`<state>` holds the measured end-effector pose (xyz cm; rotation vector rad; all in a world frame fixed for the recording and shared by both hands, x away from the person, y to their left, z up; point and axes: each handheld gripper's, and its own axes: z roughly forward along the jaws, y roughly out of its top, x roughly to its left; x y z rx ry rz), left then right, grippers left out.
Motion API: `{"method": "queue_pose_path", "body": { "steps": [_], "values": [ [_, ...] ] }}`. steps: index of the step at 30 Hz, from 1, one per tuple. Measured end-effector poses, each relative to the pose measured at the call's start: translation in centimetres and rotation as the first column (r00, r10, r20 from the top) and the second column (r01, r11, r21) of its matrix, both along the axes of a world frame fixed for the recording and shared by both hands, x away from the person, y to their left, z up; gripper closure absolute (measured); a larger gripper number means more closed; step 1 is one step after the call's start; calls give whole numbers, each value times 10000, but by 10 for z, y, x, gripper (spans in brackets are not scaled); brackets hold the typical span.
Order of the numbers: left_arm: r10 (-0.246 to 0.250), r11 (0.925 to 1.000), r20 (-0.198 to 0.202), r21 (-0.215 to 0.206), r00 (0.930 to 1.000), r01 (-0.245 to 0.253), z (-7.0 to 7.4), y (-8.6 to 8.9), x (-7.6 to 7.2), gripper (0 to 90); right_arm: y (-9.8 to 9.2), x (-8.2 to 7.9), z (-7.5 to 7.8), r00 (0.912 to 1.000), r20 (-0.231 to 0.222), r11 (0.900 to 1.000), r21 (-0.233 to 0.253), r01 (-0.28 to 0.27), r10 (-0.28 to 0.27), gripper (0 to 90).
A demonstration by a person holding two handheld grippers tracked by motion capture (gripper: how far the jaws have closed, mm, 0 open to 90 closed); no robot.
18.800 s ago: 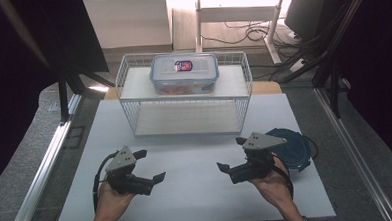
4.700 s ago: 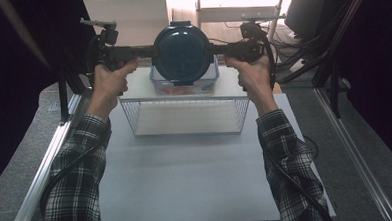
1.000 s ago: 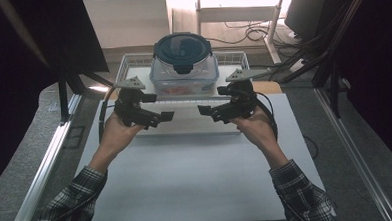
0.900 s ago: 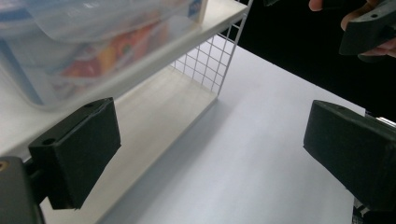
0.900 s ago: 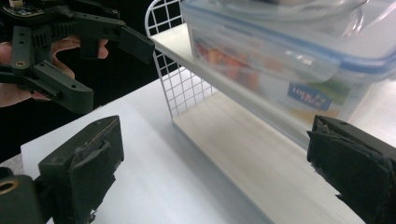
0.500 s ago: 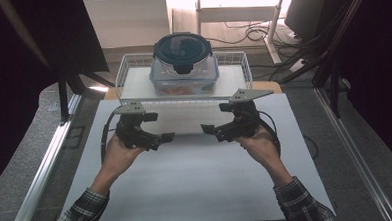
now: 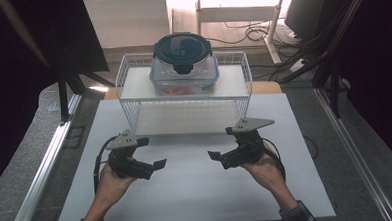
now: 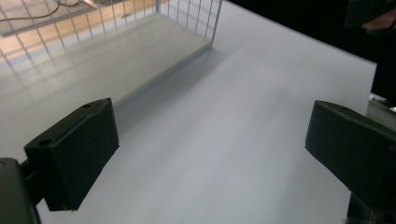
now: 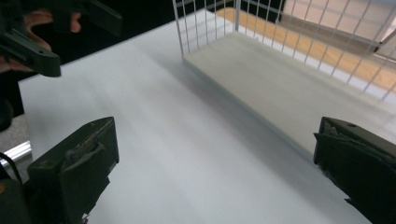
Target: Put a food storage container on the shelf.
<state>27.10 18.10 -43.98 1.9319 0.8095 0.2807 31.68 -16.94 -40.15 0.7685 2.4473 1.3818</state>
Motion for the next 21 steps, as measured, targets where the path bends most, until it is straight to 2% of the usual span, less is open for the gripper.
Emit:
{"method": "queue_pose_path", "body": {
  "steps": [5,6,7,8,10,12,13,16,18,19,21],
  "values": [
    [96,9999,-271,36,9996,-95,-25,5,-14,27,-8,-10,-19,9999,-84,9996,-245,145,-147,0],
    [96,9999,-271,36,9996,-95,-25,5,-14,28,-9,-12,-23,9998,-73,9993,-313,191,-193,0],
    [185,9997,-315,146,9993,-181,-34,6,-19,29,-10,-14,-27,9997,-78,9991,-356,214,-217,0],
    [185,9997,-315,146,9993,-181,-34,6,-19,28,-10,-14,-27,9997,-78,9991,-356,214,-217,0],
    [236,9993,-411,290,9989,-224,-45,6,-26,29,-14,-20,-40,9995,-143,9986,-465,268,-275,0],
    [236,9992,-456,325,9987,-221,-50,6,-28,29,-15,-23,-43,9994,-140,9981,-528,316,-324,0],
    [316,9983,-504,514,9982,-290,-58,6,-31,28,-17,-27,-51,9992,-110,9979,-530,375,-381,0],
    [395,9953,-546,906,9977,-344,-69,5,-36,27,-21,-32,-63,9989,-209,9984,-391,406,-414,0],
    [385,9949,-624,953,9973,-324,-72,4,-36,26,-24,-36,-71,9982,-366,9984,-322,458,-470,0],
    [329,9946,-805,1012,9962,-247,-79,4,-37,26,-25,-38,-75,9982,-372,9983,-383,449,-463,0],
    [369,9927,-870,1180,9955,-265,-84,4,-37,26,-27,-42,-83,9982,-371,9970,-628,456,-479,0]
  ]
}}
